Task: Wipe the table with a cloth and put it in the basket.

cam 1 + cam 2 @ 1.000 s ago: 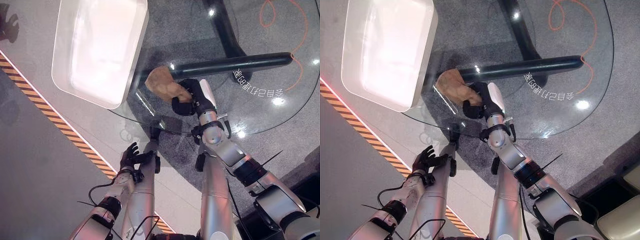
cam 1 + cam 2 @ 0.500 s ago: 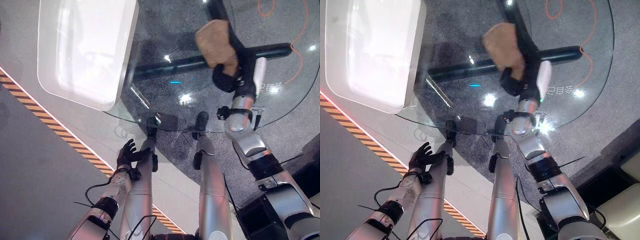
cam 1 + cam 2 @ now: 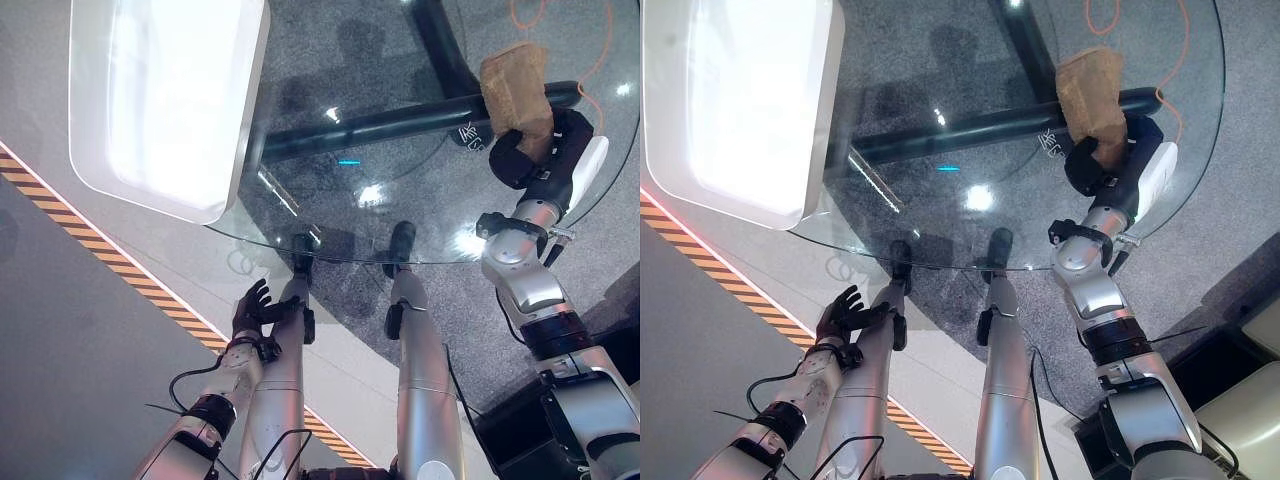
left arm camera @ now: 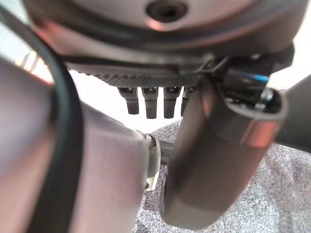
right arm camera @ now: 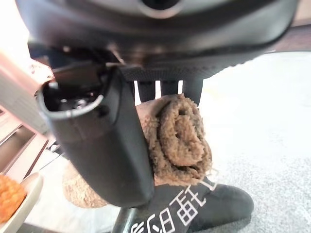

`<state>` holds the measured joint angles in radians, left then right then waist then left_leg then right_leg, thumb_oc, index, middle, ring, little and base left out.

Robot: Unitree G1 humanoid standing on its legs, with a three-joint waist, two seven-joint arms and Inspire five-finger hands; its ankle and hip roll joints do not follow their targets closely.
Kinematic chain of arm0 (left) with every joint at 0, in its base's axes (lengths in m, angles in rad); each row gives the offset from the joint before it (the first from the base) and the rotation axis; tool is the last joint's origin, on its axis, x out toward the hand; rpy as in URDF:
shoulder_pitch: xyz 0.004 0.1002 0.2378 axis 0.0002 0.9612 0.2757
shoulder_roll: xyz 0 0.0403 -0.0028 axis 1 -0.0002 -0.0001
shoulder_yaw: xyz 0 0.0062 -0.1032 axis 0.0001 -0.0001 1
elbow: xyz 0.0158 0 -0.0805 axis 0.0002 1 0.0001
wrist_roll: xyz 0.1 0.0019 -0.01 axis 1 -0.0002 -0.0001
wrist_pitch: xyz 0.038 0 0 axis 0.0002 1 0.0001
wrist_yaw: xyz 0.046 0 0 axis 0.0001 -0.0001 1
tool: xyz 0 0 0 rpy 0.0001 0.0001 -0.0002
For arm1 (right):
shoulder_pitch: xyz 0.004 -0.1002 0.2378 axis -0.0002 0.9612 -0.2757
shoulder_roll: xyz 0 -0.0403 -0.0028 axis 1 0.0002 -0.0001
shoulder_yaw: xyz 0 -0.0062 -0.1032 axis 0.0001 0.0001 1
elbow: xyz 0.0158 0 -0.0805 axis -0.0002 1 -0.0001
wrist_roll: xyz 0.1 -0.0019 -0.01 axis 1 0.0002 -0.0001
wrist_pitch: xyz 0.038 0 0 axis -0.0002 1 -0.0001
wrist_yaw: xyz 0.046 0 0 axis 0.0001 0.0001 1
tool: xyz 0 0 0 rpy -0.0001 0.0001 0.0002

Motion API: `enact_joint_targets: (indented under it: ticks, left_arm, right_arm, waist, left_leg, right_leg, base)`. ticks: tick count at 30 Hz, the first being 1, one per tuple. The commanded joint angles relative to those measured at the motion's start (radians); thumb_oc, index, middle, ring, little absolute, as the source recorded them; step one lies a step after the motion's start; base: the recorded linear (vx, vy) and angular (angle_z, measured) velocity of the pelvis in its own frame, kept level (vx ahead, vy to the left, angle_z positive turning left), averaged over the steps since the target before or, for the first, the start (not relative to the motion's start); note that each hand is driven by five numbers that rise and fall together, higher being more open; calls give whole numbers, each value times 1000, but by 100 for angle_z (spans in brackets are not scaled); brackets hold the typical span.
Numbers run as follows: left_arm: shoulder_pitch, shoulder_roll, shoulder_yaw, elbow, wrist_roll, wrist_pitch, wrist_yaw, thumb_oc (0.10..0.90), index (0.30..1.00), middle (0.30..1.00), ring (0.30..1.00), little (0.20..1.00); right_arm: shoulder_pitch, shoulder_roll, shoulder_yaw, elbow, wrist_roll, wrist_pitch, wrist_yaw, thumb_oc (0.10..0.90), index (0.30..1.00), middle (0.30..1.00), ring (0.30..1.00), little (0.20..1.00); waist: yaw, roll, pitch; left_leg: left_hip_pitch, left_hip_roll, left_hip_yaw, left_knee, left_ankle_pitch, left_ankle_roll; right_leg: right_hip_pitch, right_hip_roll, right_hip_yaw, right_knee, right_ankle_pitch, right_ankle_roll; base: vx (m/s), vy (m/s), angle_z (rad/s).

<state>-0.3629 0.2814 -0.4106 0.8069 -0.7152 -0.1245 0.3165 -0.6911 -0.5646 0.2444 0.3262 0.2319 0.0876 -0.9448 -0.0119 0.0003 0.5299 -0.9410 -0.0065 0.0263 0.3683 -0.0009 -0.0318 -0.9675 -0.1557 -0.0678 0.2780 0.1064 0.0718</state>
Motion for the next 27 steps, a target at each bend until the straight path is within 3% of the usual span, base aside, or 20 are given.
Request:
enact_joint_targets:
  ticks: [1,8,12,21,27]
  left_arm:
    - [157,-54,-2,14,-28,7,8,800,900,900,900,900]
    - [151,-59,-4,17,-29,12,10,800,900,900,900,900]
    - [146,-60,-3,20,-28,17,13,800,900,900,900,900]
    - [139,-72,9,16,-17,23,12,800,900,900,900,900]
    - [142,-78,11,20,-5,20,10,800,900,900,900,900]
  right_arm:
    - [10,-124,-106,-79,-17,-90,-153,100,300,300,300,200]
    - [-21,-109,-109,-82,-25,-111,-208,100,300,300,300,200]
    - [-39,-101,-100,-93,-41,-107,-187,100,300,300,300,200]
    - [-40,-59,-32,-148,-87,-7,20,100,300,300,300,200]
    - [-15,-17,20,-151,-111,17,166,100,300,300,300,200]
  waist:
    - [-8,31,-10]
    - [0,37,-10]
    - [2,38,-10]
    - [4,36,-10]
    - [6,35,-10]
  left_leg:
    - [-1,-50,44,-12,0,38]
    - [2,-56,39,-16,0,38]
    - [0,-57,36,-15,0,37]
    - [-5,-61,38,-16,4,37]
    - [-5,-61,39,-21,8,37]
  right_leg:
    - [15,64,-28,-26,22,13]
    - [19,62,-30,-30,22,13]
    - [18,60,-31,-30,21,14]
    - [11,62,-32,-26,18,10]
    - [11,59,-38,-26,16,9]
  base:
    - [0,0,0]
    - [0,0,0]
    - [0,0,0]
    - [0,0,0]
    - [0,0,0]
